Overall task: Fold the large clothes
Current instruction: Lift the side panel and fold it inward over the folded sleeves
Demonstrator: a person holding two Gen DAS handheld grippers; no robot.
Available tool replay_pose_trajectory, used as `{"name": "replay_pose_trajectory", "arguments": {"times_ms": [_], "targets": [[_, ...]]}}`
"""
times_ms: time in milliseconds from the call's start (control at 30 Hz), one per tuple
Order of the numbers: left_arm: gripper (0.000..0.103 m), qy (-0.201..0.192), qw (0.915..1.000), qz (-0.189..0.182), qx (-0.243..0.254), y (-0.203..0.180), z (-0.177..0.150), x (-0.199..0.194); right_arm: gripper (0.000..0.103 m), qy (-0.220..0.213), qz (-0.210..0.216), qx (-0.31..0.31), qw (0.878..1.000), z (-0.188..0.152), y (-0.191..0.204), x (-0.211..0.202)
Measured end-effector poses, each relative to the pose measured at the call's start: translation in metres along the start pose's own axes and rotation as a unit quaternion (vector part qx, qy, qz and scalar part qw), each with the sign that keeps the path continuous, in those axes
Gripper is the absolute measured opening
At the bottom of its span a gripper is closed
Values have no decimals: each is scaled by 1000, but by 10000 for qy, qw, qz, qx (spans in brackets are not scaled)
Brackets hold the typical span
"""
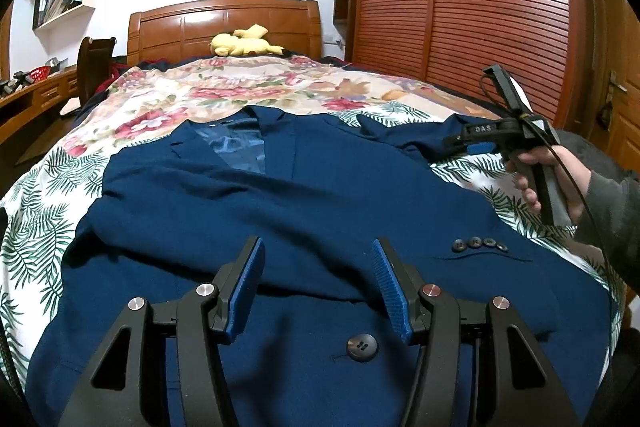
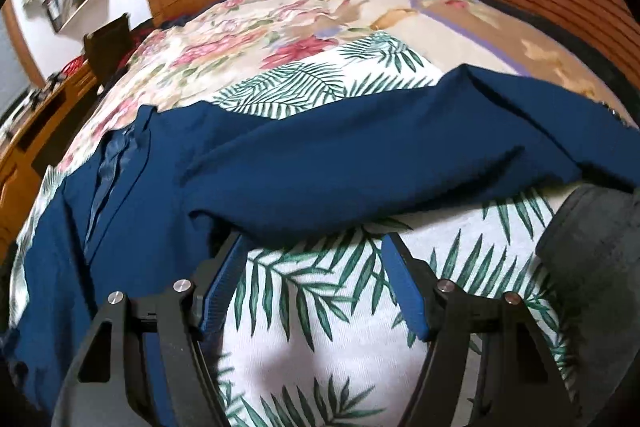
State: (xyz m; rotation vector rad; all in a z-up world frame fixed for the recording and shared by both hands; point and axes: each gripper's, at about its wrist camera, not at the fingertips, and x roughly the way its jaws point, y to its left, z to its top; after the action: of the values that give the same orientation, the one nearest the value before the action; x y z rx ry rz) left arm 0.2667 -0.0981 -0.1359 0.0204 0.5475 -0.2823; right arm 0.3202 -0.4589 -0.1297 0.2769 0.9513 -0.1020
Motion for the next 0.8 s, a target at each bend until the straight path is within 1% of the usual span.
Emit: {"name": "replay_pose_trajectory", "arguments": {"times_ms": [167,233,300,367,433,467,500,533,567,633,700,800], "targets": [[58,8,10000,-14,-20,0,0,1,70,155,-55,446,9989,5,-2,10],[57,25,10000,-33,-32,1,1,2,70,264,-198,580,9978,5,-2,15],[57,19,10000,-53,-56,3,2,1,70,320,-190,841,9958,6,-6,19],[57,3,9999,-76,-89,5,2,0,69,263,-271,978,9945,10,-8,21],[57,14,9999,-93,-106,5,2,0,51,252,-398,992,9940,15,-8,24],[57,17,9999,-100,-107,6,2,0,45,279,-409,989,9939,17,-8,27],[57,18,9999,-104,-105,7,2,1,32,303,-447,975,9938,19,-7,29],[57,18,9999,-108,-98,6,2,1,15,307,-499,951,9937,21,-7,32],[57,21,9999,-107,-89,6,3,2,9,283,-503,892,9943,23,-6,32],[57,21,9999,-107,-71,6,3,2,3,159,-532,717,9959,28,-1,29],[57,18,9999,-109,-64,5,3,2,2,-188,-489,373,9979,33,13,14],[57,17,9999,-111,-73,5,3,3,2,-599,-238,-227,9977,40,41,-14]]}}
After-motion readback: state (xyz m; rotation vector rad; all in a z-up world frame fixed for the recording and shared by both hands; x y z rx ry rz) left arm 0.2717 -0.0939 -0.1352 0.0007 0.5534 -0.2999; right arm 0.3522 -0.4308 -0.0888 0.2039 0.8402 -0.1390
